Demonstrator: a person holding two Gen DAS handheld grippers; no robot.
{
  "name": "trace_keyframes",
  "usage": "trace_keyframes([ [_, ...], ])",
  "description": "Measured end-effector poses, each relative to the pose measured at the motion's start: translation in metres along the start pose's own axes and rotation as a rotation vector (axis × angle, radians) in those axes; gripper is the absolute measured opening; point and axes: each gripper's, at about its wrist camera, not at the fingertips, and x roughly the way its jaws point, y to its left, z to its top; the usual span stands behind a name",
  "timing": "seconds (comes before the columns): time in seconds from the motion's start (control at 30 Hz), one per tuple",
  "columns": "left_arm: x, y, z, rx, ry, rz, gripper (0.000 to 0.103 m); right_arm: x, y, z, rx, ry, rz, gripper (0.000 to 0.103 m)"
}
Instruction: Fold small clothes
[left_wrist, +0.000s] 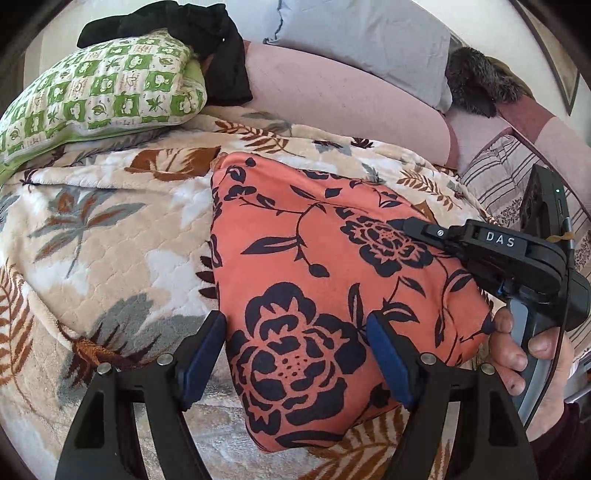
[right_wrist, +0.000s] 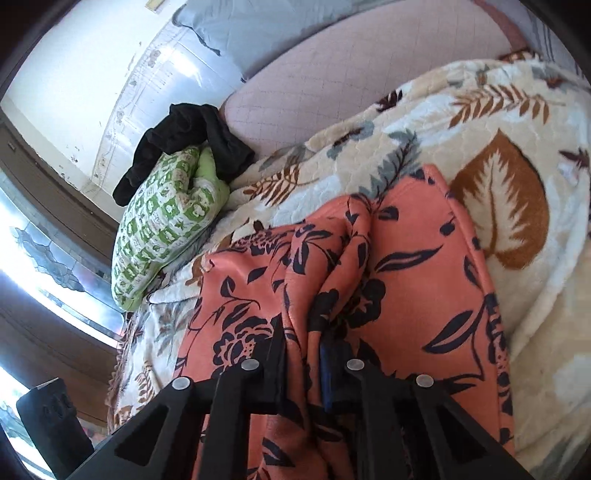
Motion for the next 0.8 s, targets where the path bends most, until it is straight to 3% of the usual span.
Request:
trace_keyframes([
  [0.1,-0.003,-0.007,0.002,0.006,-0.021,-0.039,0.079,-0.03,0.001,0.01,-0.026,-0.1,-0.027,0.014],
  [0.2,0.005,-0.019,-0.003,0.053,0.013,-0.029,0.083,-0.05,-0.012,0.014,-0.026,-0.17,-0.089,0.014],
  [0.23,0.012,-0.023,-0.005,0.075,0.037,-0.004,0.083,-0.05,-0.019,0.014,-0.019,-0.153,-0.105,0.014],
  [0.33,0.028,-0.027,-0.012,0.1,0.111,0.019,0.086,-0.019,-0.054,0.008,0.055,0.044,-0.235,0.017],
  [0.47,0.02,-0.023,-0.008,0.084,0.101,0.006,0.086,-0.024,-0.063,0.016,0.127,0.042,-0.203,0.025],
  [0.63,0.004,-0.015,-0.001,0.068,0.05,0.014,0.086,-0.059,-0.046,0.033,0.072,-0.177,-0.182,0.033],
  [0.8,0.006,-0.008,0.004,0.067,0.047,0.052,0.086,-0.035,-0.021,0.055,0.029,-0.086,-0.09,0.033],
])
